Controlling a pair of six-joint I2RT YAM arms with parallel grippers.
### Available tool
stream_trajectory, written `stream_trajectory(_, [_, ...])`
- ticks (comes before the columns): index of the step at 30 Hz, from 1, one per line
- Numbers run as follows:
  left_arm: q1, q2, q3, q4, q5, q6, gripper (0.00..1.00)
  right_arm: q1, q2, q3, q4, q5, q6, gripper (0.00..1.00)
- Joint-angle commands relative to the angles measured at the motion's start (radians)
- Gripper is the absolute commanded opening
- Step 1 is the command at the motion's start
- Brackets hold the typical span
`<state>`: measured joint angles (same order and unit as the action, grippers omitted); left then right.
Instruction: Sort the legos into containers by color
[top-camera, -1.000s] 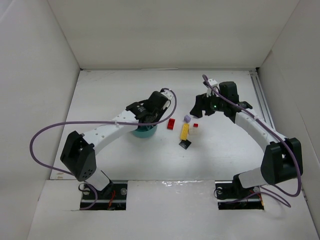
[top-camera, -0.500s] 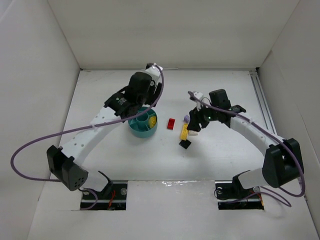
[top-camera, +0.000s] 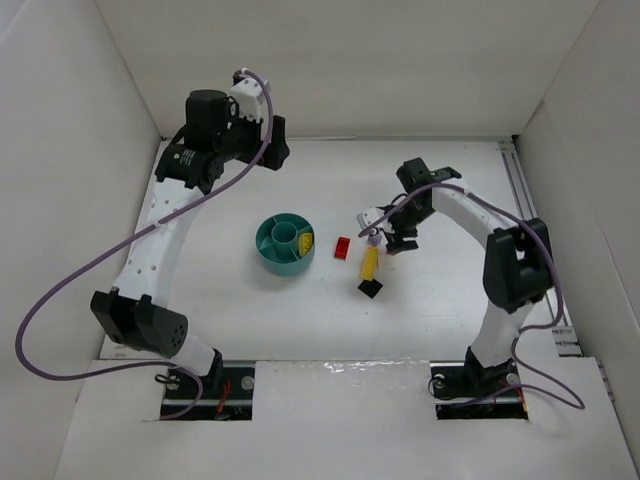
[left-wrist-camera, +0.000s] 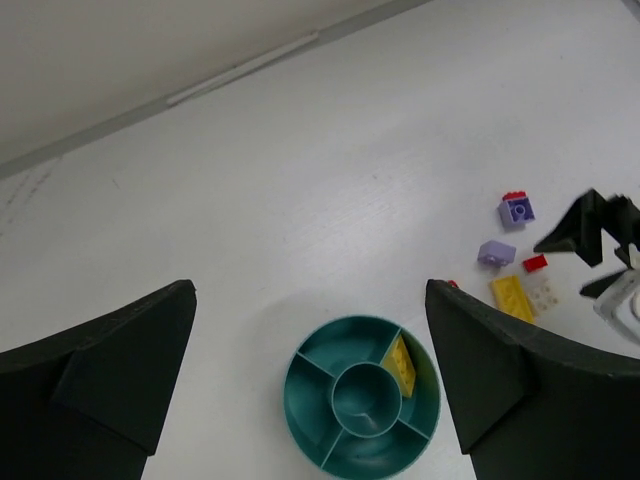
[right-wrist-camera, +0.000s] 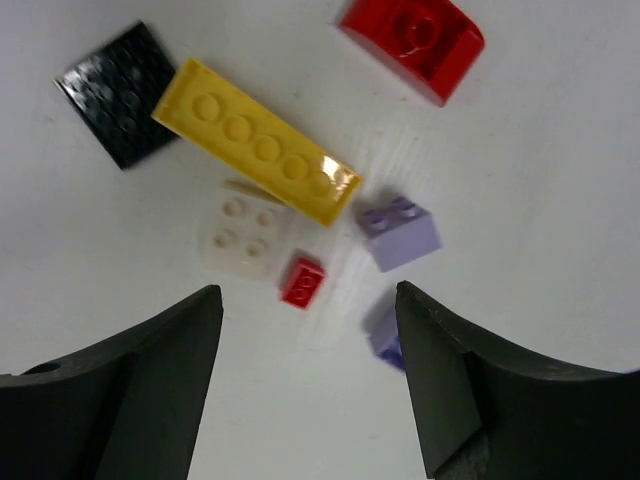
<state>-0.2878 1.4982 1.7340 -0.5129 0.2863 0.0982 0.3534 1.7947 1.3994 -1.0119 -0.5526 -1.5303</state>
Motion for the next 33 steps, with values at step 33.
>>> stream_trajectory(33, [0.036,-0.079,-0.07,-0.036,0.002,0.028,1.0,0.137,0.196,0.096,-0.102,-0.046,-0.311,0.77])
